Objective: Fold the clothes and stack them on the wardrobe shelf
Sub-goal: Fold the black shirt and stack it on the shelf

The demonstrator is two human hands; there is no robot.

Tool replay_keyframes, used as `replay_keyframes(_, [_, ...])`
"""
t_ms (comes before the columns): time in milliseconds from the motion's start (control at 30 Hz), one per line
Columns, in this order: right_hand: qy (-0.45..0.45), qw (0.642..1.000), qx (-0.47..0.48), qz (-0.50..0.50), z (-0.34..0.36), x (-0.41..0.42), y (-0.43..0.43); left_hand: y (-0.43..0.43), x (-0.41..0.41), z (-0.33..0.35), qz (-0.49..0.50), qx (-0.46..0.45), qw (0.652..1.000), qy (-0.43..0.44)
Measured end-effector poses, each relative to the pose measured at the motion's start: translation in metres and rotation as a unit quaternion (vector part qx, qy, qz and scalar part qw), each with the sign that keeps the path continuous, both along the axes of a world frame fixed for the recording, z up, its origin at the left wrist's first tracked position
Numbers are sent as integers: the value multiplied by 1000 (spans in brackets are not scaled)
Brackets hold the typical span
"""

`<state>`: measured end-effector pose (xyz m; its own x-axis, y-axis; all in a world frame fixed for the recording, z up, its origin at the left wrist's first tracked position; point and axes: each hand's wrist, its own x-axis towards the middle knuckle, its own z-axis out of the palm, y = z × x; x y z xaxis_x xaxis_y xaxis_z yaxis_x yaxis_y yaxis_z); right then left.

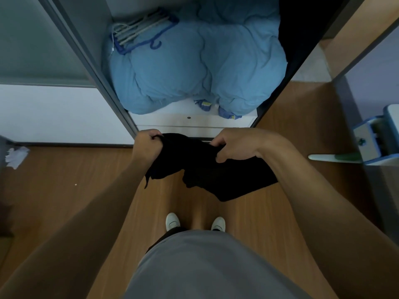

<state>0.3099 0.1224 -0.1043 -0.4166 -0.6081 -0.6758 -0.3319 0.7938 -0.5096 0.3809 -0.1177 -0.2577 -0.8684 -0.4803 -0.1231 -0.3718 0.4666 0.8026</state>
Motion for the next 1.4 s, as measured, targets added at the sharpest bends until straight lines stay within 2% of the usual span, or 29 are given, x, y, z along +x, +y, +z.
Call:
replay_keyframes(200, [-110, 991, -31, -70, 6, 3, 1, 15, -8, 6, -71, -1, 996, -49])
replay_keyframes(467, [-169, 979, -50, -100, 9, 0, 4, 40, -15, 22, -139, 117, 982, -46])
replay_keyframes(667, [-180, 972, -83, -128, 4, 1, -1, 56, -19, 25, -129, 190, 972, -51])
replay_keyframes(767, [-184, 964, -101, -160, 1, 0, -1, 63, -14, 24, -73, 223, 971, -44])
replay_keyframes(833, [-181, 961, -111, -177, -1, -2, -1, 64, -2, 28, -90, 300, 949, -45])
replay_keyframes(933, [-144, 970, -98, -170, -3, -6, -1, 63, 10, 32, -141, 465, 872, -57])
replay_keyframes(1033, [-105, 972, -99, -184, -3, -10, -5, 64, 13, 36, -181, 549, 815, -34])
replay_keyframes(1067, [-89, 970, -105, -199, -3, -12, -6, 65, 13, 39, -196, 547, 814, -29])
replay_keyframes(1267, [-65, 964, -131, -223, -6, -15, -11, 73, 15, 46, -243, 444, 862, -30])
replay_keyframes(1333, [-74, 958, -144, -238, -5, -16, -10, 78, 10, 49, -247, 345, 905, 18])
replay_keyframes(1400, [-96, 947, -166, -256, -2, -17, -8, 77, 3, 42, -203, 218, 952, 73])
